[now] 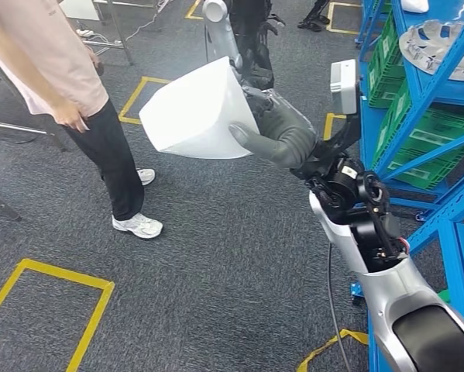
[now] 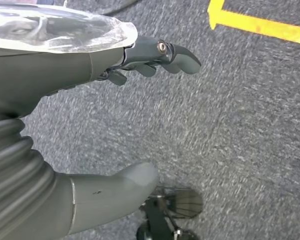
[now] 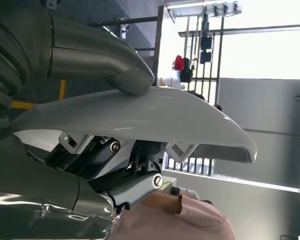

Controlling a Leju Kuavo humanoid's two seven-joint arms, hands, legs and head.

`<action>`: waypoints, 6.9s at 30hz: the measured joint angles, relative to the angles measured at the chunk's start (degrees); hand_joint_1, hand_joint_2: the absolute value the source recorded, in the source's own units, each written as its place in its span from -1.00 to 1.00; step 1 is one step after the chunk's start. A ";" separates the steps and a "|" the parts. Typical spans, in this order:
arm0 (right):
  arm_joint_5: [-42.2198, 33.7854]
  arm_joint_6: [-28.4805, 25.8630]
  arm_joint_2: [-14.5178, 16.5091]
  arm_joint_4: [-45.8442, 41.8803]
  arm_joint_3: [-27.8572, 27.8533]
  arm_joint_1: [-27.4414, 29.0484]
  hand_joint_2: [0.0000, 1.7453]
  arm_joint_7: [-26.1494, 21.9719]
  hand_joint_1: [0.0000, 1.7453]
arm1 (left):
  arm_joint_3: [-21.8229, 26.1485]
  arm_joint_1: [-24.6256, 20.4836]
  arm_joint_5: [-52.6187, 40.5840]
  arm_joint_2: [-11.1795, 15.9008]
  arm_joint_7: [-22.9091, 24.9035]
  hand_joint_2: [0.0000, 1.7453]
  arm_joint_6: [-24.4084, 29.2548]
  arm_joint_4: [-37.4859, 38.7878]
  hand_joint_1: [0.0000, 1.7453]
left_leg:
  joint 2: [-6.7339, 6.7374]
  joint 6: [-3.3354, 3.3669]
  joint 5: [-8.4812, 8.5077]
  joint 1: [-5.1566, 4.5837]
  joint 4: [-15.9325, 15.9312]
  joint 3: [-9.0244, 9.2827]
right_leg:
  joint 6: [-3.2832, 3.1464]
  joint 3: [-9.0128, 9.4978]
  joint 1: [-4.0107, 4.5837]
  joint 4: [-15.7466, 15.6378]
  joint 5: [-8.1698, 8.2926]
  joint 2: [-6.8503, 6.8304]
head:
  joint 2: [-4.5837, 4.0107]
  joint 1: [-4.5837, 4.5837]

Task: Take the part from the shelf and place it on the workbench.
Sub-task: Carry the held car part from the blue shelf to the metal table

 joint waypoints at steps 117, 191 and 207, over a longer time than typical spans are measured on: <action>-0.08 3.11 1.53 6.62 3.51 -1.16 1.00 -2.98 1.00 | 0.00 -1.11 -0.73 0.01 1.01 1.00 0.20 0.03 -1.00 | -3.01 1.59 6.55 -0.17 -13.15 6.37 | 1.10 -0.44 0.10 0.76 -0.46 1.97 | 0.00 1.28; 1.01 0.95 1.42 6.94 4.19 -1.48 1.00 -2.35 1.00 | 0.00 -1.72 -0.05 0.36 3.23 1.00 -0.88 0.04 -1.00 | 1.35 1.57 6.29 -0.28 -13.15 6.40 | 1.99 0.13 0.31 -0.21 -0.42 -1.78 | 0.00 -1.05; 0.93 1.76 1.42 6.96 4.19 -1.41 1.00 -3.15 1.00 | 0.00 -1.18 0.78 0.18 3.56 1.00 -3.43 0.04 -1.00 | 1.35 1.57 6.29 -0.28 -13.16 6.39 | 1.97 0.15 0.30 -0.21 -0.44 -1.77 | 0.00 -1.03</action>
